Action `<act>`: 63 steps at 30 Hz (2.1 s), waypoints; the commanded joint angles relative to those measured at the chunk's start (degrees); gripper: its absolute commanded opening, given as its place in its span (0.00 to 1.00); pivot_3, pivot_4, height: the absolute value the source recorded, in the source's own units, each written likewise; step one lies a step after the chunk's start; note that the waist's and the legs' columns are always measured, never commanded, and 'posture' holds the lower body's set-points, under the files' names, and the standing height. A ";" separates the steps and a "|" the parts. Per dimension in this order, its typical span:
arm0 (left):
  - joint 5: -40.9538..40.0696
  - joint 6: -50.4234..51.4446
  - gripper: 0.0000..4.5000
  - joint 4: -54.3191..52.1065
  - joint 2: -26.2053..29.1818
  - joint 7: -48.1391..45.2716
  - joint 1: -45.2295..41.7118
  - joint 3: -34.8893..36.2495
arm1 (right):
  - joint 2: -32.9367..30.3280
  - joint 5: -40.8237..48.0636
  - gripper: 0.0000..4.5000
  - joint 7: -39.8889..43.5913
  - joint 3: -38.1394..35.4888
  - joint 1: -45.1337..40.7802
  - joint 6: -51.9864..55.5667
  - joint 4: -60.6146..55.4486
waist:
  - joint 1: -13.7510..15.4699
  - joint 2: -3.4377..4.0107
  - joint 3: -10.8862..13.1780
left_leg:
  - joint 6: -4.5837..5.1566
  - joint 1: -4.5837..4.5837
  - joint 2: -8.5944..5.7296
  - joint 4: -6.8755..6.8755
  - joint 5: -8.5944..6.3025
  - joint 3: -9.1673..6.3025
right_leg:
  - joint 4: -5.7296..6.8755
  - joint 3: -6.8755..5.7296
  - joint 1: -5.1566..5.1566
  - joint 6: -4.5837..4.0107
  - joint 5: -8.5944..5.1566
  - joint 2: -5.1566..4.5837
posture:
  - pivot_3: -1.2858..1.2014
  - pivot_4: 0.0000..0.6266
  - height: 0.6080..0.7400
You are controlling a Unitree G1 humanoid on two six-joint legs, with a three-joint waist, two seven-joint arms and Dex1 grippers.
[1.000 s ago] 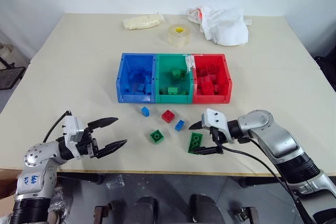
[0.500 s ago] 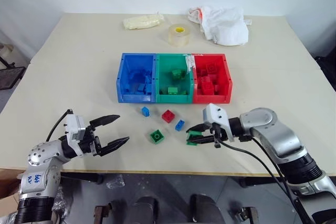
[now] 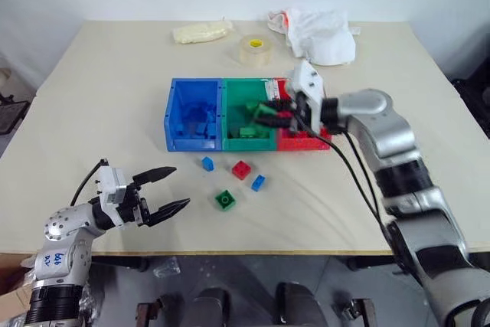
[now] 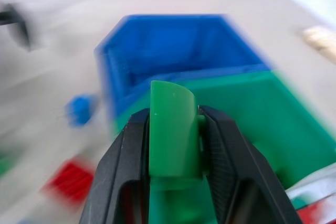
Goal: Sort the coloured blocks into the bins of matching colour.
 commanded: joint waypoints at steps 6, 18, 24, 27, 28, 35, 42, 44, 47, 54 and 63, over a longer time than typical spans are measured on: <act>-1.42 -5.61 1.00 0.26 -0.87 -2.12 -1.71 1.68 | 3.23 -5.61 0.95 -3.98 -1.83 -8.11 -11.54 18.06 | -0.58 0.00 0.00 | 0.00 -0.01 -0.04 -0.08 0.00 -0.08 | 0.01 -0.04 -0.02 0.00 0.00 0.00 | 0.52 0.24 1.00; 0.31 -7.86 1.00 6.94 4.07 -7.64 -0.81 2.47 | -13.35 8.28 0.99 15.70 -6.95 18.07 1.34 -24.08 | -0.18 0.01 0.00 | 0.00 -0.07 -0.04 -0.02 0.00 -0.14 | -0.03 -0.10 0.02 0.00 0.00 -0.02 | 0.52 0.24 1.00; 0.91 -8.47 1.00 10.39 4.94 -8.89 -1.63 2.45 | -25.06 13.56 0.99 16.32 -15.28 34.10 9.17 -36.47 | 0.85 0.01 0.01 | 0.01 -0.06 -0.02 0.09 -0.01 -0.08 | -0.07 -0.08 0.11 0.00 0.00 -0.03 | 0.52 0.24 1.00; 0.86 -8.49 1.00 11.08 5.12 -9.33 -1.38 2.71 | -30.37 13.88 0.99 16.51 -19.76 43.05 10.00 -38.51 | 1.62 0.00 0.01 | 0.02 -0.06 -0.02 0.08 -0.01 -0.03 | -0.08 -0.03 0.10 0.00 0.00 -0.03 | 0.52 0.24 1.00; 0.87 -8.51 1.00 11.38 5.23 -9.45 -1.39 2.82 | -31.92 13.54 0.99 16.63 -20.66 45.49 9.78 -38.92 | 1.71 0.00 0.01 | 0.02 -0.05 -0.02 0.08 -0.01 -0.01 | -0.08 -0.02 0.10 0.00 0.00 -0.03 | 0.52 0.24 1.00; 1.21 -8.50 1.00 12.54 5.47 -9.64 -2.51 2.68 | -33.72 12.86 0.99 13.34 -17.80 45.82 13.09 -42.16 | 1.53 0.01 0.01 | 0.02 0.04 0.15 0.09 -0.01 0.30 | -0.10 0.04 0.09 0.00 0.00 0.01 | 0.52 0.24 1.00; 0.98 -8.30 1.00 9.14 4.48 -8.20 -0.84 2.67 | -22.42 7.81 0.99 8.25 -2.70 38.40 13.66 -43.92 | 1.55 -0.02 0.00 | 0.00 0.01 0.14 0.08 -0.02 0.18 | -0.10 0.02 0.05 0.00 0.00 0.01 | 0.52 0.24 1.00; 0.79 -8.07 1.00 7.71 4.33 -7.69 0.38 2.89 | -18.75 6.20 0.99 7.51 0.49 36.10 12.45 -41.83 | 1.58 -0.01 0.00 | 0.00 -0.01 0.10 0.08 -0.02 0.19 | -0.09 0.04 0.03 0.00 0.00 -0.02 | 0.52 0.24 1.00; 0.27 -7.62 1.00 5.09 4.14 -6.29 2.44 3.75 | -12.94 3.66 0.99 6.72 4.82 31.43 10.95 -36.32 | 1.52 -0.01 0.00 | 0.01 0.00 0.09 0.10 -0.02 0.17 | -0.08 0.04 0.03 0.00 0.00 -0.01 | 0.52 0.24 1.00; -0.18 -7.03 1.00 0.39 3.31 -3.61 6.63 4.65 | -5.68 -2.19 0.99 5.98 9.74 24.99 5.65 -23.01 | 1.60 -0.01 0.00 | 0.01 0.00 0.02 0.10 -0.02 0.00 | -0.04 0.00 0.05 0.00 0.00 -0.01 | 0.52 0.24 1.00; -0.46 -6.30 1.00 -2.06 2.78 -1.91 8.41 4.80 | -4.67 -1.00 0.42 8.19 8.49 24.90 6.56 -23.78 | 1.01 -0.01 0.00 | 0.00 0.00 0.05 0.08 -0.02 0.01 | -0.03 -0.01 0.04 0.00 0.00 0.02 | 0.52 0.24 1.00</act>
